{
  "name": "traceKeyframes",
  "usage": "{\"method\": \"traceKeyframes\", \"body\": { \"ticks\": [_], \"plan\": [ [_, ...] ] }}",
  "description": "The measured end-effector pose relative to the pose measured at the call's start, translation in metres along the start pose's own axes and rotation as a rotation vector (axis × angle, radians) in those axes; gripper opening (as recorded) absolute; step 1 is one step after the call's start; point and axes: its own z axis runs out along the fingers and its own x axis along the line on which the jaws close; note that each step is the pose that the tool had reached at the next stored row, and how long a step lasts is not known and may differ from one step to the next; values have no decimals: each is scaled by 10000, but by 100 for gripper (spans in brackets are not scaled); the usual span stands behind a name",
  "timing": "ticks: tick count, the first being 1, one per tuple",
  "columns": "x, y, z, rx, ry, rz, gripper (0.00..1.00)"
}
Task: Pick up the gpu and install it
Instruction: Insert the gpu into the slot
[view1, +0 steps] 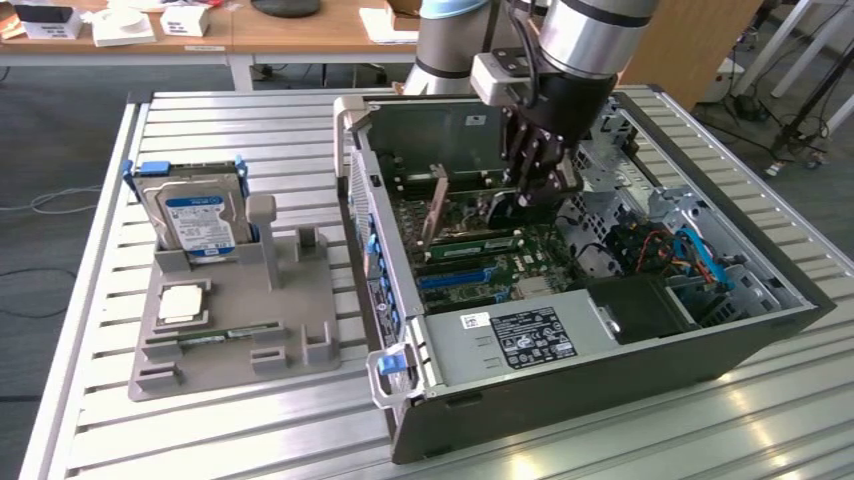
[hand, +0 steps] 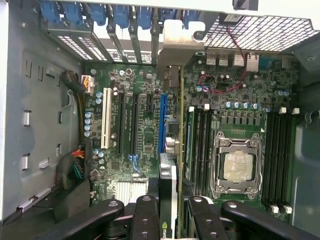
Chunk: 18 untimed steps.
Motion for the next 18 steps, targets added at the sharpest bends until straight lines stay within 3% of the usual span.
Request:
{"method": "traceKeyframes", "body": {
  "ticks": [18],
  "plan": [
    [2,16,83,0,0,1,27]
  ]
}}
